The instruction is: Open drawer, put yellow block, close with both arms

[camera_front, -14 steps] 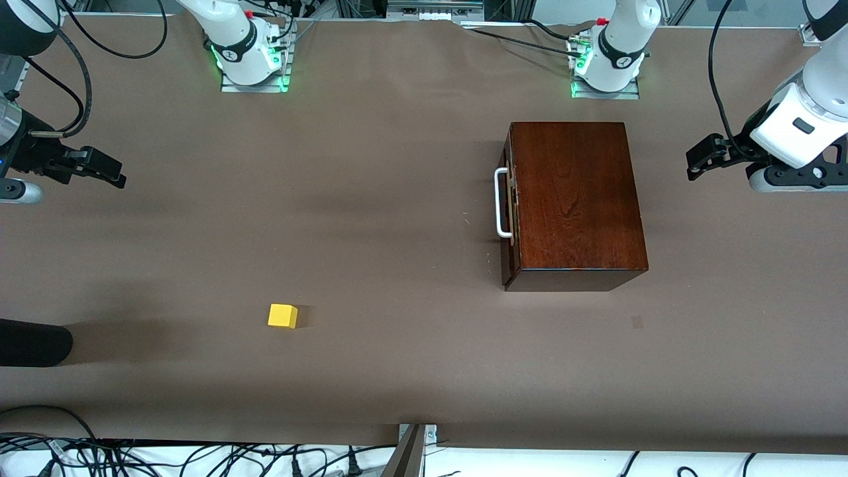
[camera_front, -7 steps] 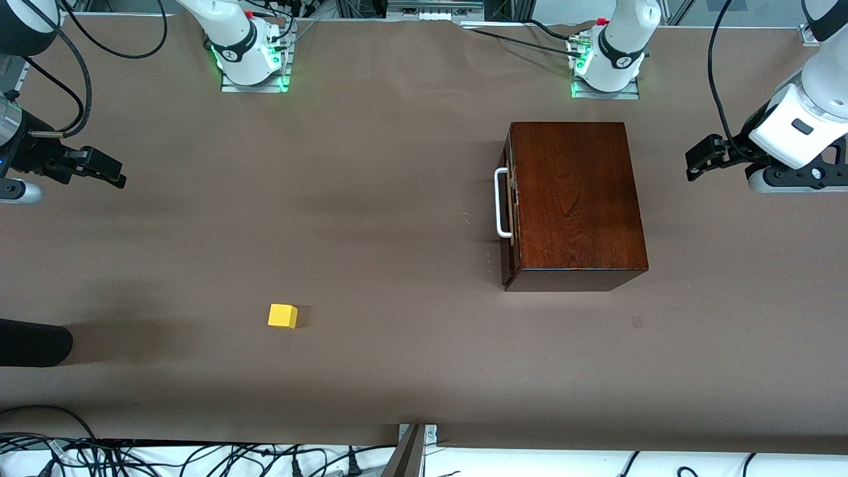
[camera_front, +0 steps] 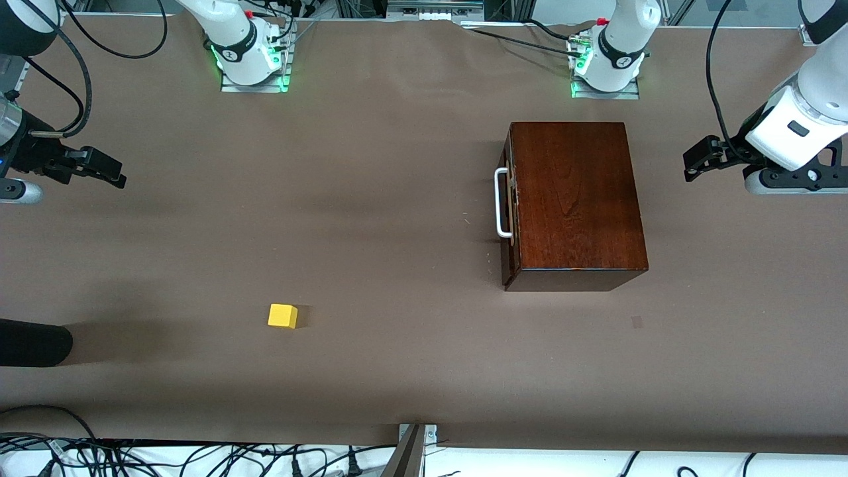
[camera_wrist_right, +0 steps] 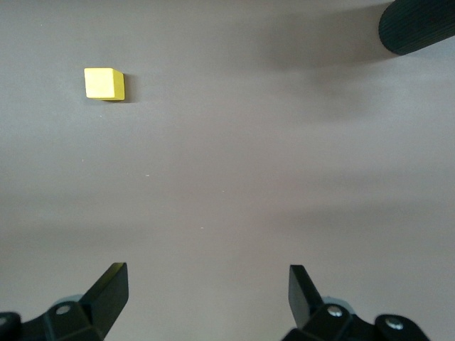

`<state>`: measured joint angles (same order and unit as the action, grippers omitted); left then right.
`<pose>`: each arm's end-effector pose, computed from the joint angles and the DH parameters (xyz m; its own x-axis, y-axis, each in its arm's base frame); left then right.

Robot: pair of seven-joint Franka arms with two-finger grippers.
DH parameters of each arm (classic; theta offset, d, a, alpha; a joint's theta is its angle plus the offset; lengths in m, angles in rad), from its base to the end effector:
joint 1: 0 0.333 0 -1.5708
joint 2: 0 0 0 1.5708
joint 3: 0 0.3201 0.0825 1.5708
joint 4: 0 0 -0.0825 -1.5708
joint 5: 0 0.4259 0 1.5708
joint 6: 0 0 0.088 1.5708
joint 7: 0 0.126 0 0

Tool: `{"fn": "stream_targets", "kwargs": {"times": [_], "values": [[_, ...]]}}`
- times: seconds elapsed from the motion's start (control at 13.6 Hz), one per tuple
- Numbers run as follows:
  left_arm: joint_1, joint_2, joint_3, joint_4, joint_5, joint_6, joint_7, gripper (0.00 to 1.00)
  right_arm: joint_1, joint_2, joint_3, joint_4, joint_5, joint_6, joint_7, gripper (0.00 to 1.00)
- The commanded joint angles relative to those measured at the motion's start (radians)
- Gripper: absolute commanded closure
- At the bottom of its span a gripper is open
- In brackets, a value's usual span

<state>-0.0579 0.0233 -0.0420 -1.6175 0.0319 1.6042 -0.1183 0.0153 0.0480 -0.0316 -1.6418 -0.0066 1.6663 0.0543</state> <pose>0.6013 -0.0561 0.5745 0.9993 0.0173 -0.0327 0.0162 -0.9993 -0.0349 0.6154 -0.0104 0.5521 0.9973 -0.0699 -0.0230 -0.0697 -0.9975 0.0093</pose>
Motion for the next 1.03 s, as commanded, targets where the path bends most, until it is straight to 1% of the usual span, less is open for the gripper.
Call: {"fn": "stream_targets", "kwargs": {"times": [0.0, 0.66, 0.81, 0.96], "values": [[-0.005, 0.007, 0.001, 0.013, 0.003, -0.001, 0.011, 0.00, -0.012, 0.006, 0.010, 0.014, 0.014, -0.010, 0.007, 0.00], [-0.006, 0.010, 0.001, 0.016, -0.020, -0.007, 0.006, 0.00, -0.012, 0.004, 0.009, 0.014, 0.013, -0.013, -0.013, 0.00], [-0.042, 0.047, -0.004, 0.048, -0.036, -0.007, -0.023, 0.00, -0.014, 0.004, 0.010, 0.014, 0.013, -0.014, -0.014, 0.00], [-0.103, 0.090, -0.007, 0.100, -0.040, -0.015, -0.055, 0.00, -0.012, 0.004, 0.009, 0.014, 0.013, -0.014, -0.021, 0.00]]}}
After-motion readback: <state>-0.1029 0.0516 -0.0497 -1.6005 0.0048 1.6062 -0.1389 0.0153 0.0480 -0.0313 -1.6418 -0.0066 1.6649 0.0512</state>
